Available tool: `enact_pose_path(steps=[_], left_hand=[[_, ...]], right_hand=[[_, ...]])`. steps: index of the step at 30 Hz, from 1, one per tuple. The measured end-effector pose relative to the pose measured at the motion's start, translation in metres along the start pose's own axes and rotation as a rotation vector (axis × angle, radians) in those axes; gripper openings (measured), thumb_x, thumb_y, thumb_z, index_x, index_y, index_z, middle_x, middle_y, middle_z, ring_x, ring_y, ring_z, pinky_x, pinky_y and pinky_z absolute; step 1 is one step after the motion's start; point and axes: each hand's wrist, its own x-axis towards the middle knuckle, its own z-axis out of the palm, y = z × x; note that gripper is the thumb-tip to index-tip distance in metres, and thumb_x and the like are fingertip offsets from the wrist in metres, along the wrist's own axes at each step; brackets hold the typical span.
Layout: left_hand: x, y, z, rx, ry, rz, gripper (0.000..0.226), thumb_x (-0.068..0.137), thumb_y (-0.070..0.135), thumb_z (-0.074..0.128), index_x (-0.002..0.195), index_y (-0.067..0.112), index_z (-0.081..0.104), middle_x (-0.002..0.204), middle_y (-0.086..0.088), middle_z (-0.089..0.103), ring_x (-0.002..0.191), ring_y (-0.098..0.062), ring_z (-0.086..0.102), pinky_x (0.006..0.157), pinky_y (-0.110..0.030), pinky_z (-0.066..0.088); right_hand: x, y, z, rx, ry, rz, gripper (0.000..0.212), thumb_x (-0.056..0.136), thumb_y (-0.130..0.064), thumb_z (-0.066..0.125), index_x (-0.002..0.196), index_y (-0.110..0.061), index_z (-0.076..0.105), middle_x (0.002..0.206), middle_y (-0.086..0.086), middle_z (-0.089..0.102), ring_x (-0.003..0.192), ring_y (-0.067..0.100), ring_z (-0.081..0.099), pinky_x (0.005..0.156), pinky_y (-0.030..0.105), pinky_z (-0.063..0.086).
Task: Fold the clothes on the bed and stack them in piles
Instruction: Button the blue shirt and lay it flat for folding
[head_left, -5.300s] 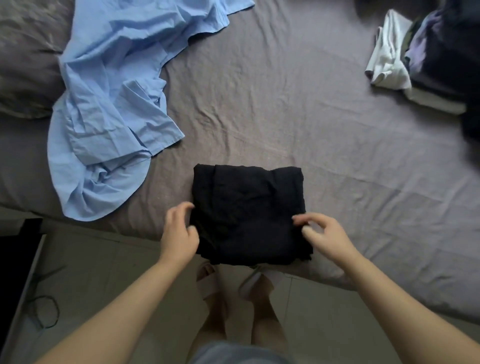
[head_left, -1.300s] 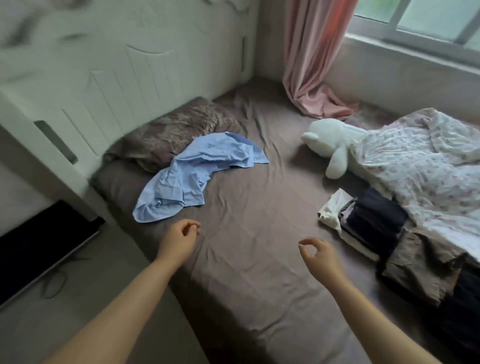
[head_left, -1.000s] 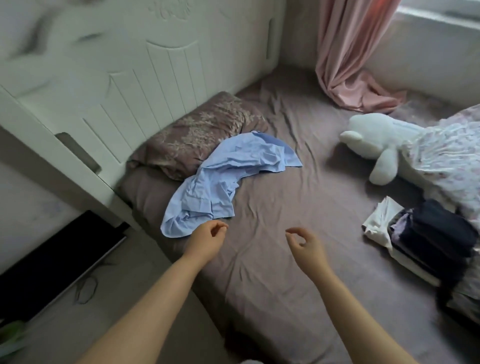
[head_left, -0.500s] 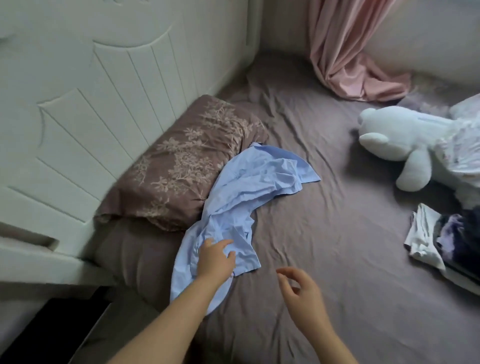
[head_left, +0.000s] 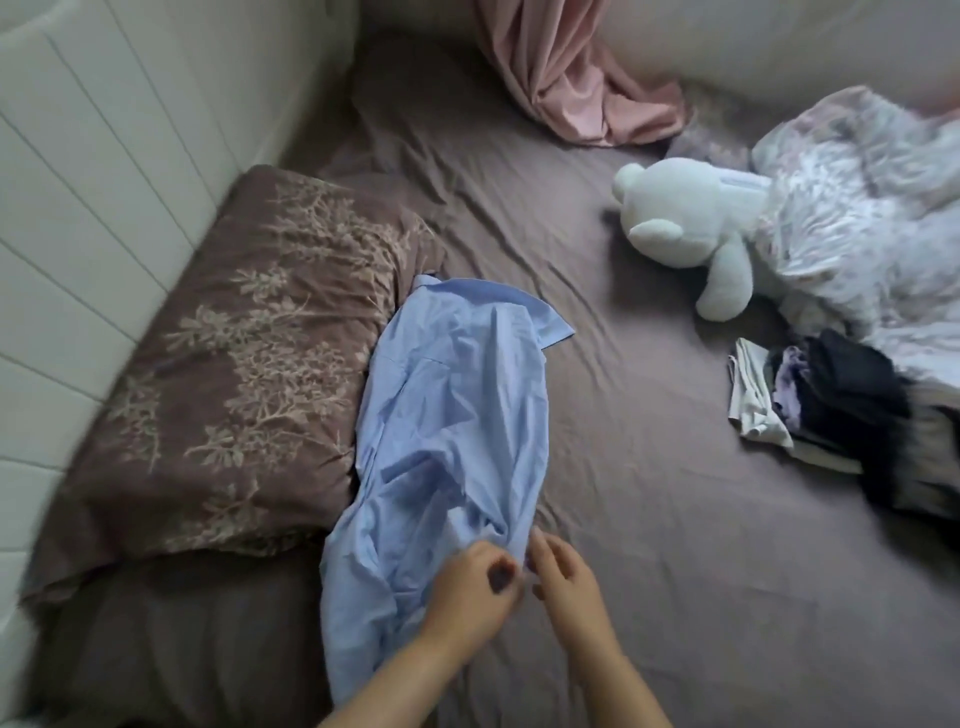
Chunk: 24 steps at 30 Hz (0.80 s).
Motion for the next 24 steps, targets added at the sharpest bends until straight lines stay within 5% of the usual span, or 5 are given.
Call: enact_pose_path(steps=[7,13,17,21,24], left_hand=[[-0.027,0.031,0.019,-0.114,-0.370,0.132,0.032,0.071,0.036,0.052,0.077,0.011,0.069,0.076,-0.003,0.069,0.074,-0.015,0.064,0.074,-0.035,0.052],[0.001,0.077,-0.025,-0.207,0.203,-0.119,0.005,0.090,0.023,0.060,0.094,0.019,0.058,0.089,0.005,0.064,0.096,-0.023,0.063,0.085,-0.034,0.049],[0.027,0.125,-0.015,-0.234,-0.066,-0.329,0.107,0.064,0.055,0.079,0.148,0.017,0.024,0.138,-0.002,0.043,0.128,-0.023,0.044,0.104,-0.031,0.037],[0.015,0.149,0.017,0.163,-0.069,-0.279,0.012,0.090,0.011,0.055,0.101,0.006,0.059,0.118,-0.021,0.060,0.109,-0.032,0.057,0.073,-0.025,0.035],[-0.005,0.174,0.049,-0.015,0.036,-0.146,0.026,0.096,0.006,0.040,0.080,0.000,0.060,0.084,-0.021,0.057,0.083,-0.031,0.055,0.063,-0.029,0.034]], right_hand=[[0.010,-0.039,-0.016,0.014,0.010,0.120,0.020,0.089,-0.006,0.060,0.109,-0.007,0.064,0.089,0.009,0.068,0.076,0.022,0.063,0.061,0.026,0.052],[-0.032,-0.050,-0.070,-0.059,0.080,-0.252,0.029,0.091,0.001,0.051,0.082,-0.023,0.065,0.066,-0.015,0.060,0.063,0.000,0.054,0.056,0.015,0.044],[-0.081,-0.040,-0.071,-0.256,-0.281,-0.419,0.026,0.081,-0.018,0.047,0.068,-0.035,0.062,0.058,-0.018,0.049,0.061,-0.003,0.042,0.057,0.019,0.036],[-0.109,-0.022,-0.096,-0.336,-0.474,-0.449,0.007,0.082,-0.038,0.055,0.083,-0.037,0.062,0.076,-0.007,0.061,0.073,0.001,0.050,0.067,0.024,0.043],[-0.102,-0.001,-0.151,-0.221,-0.495,-0.346,0.024,0.089,-0.044,0.061,0.092,-0.022,0.070,0.090,0.008,0.069,0.083,0.004,0.059,0.075,0.027,0.050]])
